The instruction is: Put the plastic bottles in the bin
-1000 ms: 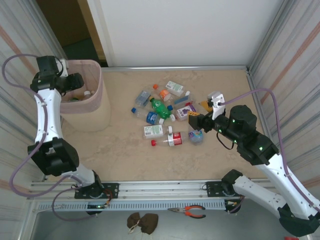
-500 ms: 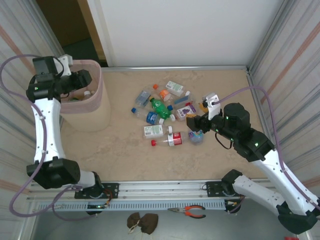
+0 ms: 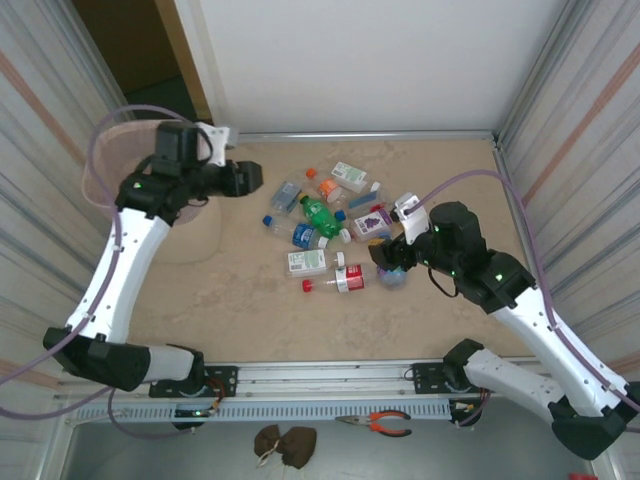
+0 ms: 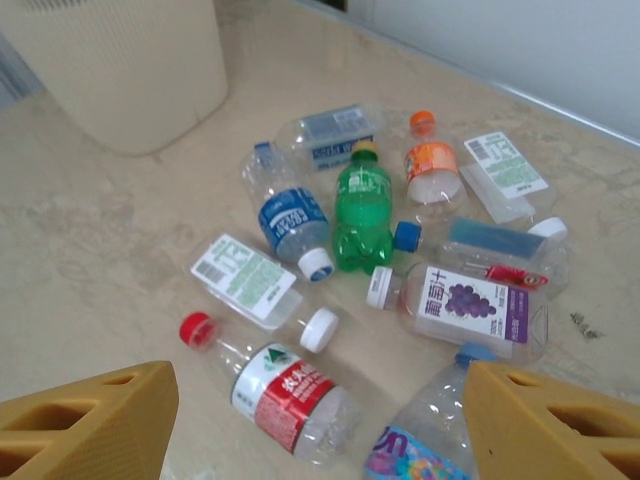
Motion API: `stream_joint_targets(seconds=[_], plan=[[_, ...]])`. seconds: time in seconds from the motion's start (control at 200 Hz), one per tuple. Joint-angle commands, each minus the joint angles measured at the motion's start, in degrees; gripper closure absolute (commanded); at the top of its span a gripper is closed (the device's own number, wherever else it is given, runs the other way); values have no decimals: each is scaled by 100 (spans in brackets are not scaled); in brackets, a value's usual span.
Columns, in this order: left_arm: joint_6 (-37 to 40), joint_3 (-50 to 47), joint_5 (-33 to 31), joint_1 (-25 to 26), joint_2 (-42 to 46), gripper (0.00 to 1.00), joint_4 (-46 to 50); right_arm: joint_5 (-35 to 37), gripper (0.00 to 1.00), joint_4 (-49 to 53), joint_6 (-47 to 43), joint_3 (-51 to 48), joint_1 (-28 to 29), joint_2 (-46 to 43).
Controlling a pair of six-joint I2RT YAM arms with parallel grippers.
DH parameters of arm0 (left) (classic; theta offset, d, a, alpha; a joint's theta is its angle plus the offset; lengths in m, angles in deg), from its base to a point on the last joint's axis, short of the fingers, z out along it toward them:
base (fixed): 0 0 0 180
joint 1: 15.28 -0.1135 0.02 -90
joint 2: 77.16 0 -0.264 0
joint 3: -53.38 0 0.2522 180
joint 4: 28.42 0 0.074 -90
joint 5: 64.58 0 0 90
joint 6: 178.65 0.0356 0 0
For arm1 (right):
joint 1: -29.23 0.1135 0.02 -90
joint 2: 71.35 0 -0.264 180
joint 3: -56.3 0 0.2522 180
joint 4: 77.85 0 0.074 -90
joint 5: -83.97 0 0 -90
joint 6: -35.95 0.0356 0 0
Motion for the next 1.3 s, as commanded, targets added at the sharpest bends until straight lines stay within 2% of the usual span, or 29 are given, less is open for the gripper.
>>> stream_joint_targets(seconds=[0.0, 0.06, 0.16, 0.291, 0.551, 0.767, 0.907, 1.087, 1.298], plan=[[-451, -468, -157, 340, 59, 47, -411, -276, 25, 407, -823, 61, 27, 231], [-690, -793, -81, 438, 78, 47, -699, -326, 26, 553, -1386, 87, 245, 440], [-941, -1248, -3, 425, 177, 47, -999, 56, 26, 758, -2169, 116, 852, 977], [-1125, -1601, -181, 300, 466, 47, -1184, 423, 28, 1104, -2675, 409, 1388, 1884], [-1344, -2038, 247, -631, 1399, 47, -1368, 863, 30, 1218, -3156, 1249, 2116, 3589], [-1257, -2064, 658, -1287, 1836, 47, -1299, 1178, 31, 1377, -3484, 2177, 2443, 5007], [-1224, -2074, 876, -1507, 1814, 47, -1322, 1382, 33, 1534, -3655, 2677, 2549, 5762], [-1153, -2023, 1026, -1600, 1699, 47, -1307, 1360, 35, 1503, -3709, 2869, 2581, 6245], [-1175, -2029, 1055, -1655, 1697, 46, -1360, 1653, 32, 1398, -3828, 2928, 2552, 6628]])
